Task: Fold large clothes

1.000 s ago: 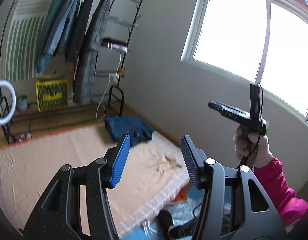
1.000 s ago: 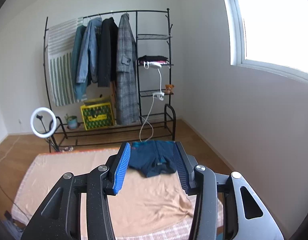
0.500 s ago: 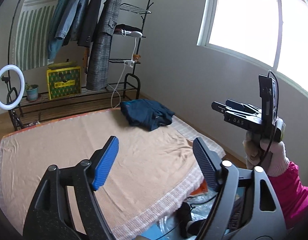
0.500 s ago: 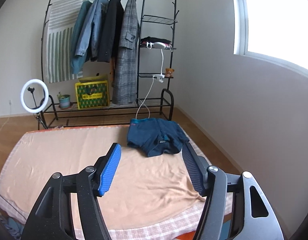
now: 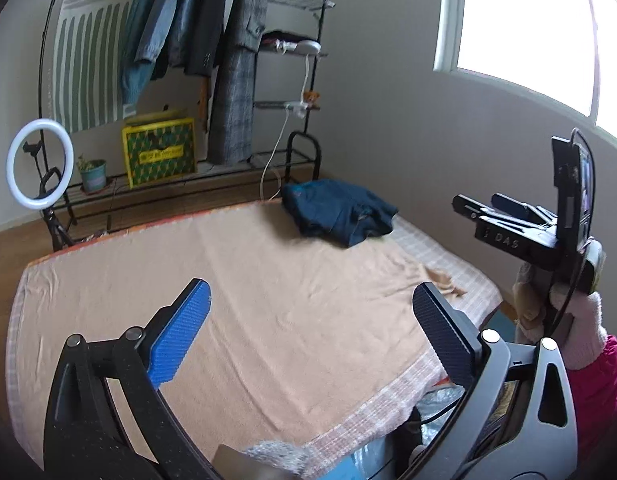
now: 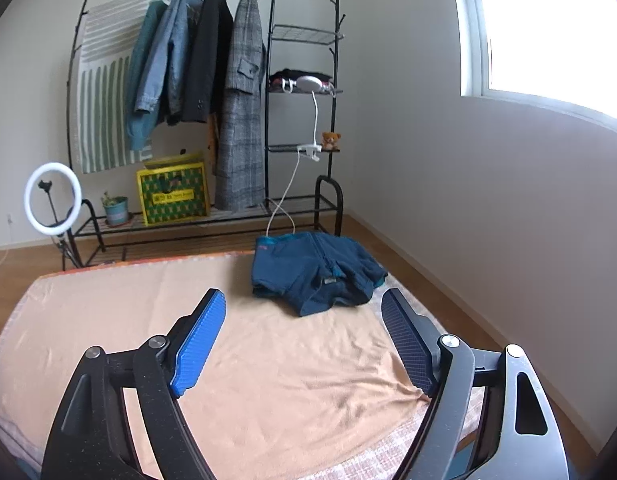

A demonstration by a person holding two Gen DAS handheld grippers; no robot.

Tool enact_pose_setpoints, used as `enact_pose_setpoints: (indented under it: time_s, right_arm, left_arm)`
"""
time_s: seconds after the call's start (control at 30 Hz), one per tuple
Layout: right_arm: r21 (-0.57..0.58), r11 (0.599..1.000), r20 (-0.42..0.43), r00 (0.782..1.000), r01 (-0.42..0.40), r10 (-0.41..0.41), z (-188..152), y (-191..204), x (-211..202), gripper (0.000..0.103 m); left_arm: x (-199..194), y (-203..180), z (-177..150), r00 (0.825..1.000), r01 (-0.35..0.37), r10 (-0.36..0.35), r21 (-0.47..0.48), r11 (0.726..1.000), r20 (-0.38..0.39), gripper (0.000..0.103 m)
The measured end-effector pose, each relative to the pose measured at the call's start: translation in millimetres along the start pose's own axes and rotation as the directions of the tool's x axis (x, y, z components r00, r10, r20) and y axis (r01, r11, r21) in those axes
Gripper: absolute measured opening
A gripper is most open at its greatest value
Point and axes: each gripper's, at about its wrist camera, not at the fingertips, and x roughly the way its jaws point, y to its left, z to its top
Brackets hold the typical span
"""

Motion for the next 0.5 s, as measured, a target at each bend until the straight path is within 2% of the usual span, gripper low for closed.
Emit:
enact_pose_setpoints:
  time_s: [0.23, 0.5]
  right_arm:
    - [-0.019, 1.0, -0.048, 0.999, -0.01, 0.009, -11, 2, 19, 0.081]
    - [0.0, 1.0, -0.084, 0.996, -0.018, 0.018, -18, 1, 27, 0.081]
  left_arm:
    - [25, 11, -13, 0.996, -0.076, 0.075, -0.015, 0.997, -0.049, 0.103]
    - [29, 11, -17, 0.986, -0.161, 0.162, 0.025, 0.987, -0.029, 0.103]
